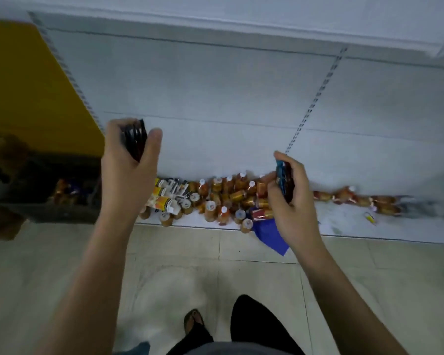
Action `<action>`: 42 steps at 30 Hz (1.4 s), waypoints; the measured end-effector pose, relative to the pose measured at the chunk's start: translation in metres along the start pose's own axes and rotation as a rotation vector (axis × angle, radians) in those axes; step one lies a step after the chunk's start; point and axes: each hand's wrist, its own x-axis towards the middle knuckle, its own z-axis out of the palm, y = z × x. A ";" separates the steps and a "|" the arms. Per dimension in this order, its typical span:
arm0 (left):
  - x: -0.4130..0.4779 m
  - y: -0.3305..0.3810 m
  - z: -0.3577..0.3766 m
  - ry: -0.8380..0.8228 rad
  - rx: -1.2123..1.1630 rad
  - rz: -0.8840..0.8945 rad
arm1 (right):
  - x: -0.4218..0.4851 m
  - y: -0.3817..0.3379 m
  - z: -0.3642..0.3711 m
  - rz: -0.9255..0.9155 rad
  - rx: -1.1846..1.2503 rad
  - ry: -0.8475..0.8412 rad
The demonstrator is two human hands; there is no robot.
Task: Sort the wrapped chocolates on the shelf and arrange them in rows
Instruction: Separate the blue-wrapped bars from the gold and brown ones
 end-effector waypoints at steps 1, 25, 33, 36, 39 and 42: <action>0.012 0.010 0.009 -0.036 -0.026 0.047 | 0.008 -0.006 -0.007 -0.011 0.013 0.041; 0.325 0.144 0.127 -0.284 0.184 0.177 | 0.401 -0.119 -0.014 -0.142 -0.030 -0.333; 0.386 0.122 0.162 -0.582 -0.011 -0.049 | 0.459 -0.092 0.023 0.184 0.366 -0.319; 0.396 0.108 0.173 -0.593 -0.040 -0.063 | 0.462 -0.084 0.023 0.225 0.454 -0.328; 0.398 0.093 0.180 -0.632 -0.213 -0.084 | 0.468 -0.075 0.019 0.136 0.318 -0.291; 0.397 0.085 0.181 -0.675 -0.372 -0.143 | 0.468 -0.074 0.013 0.077 0.323 -0.280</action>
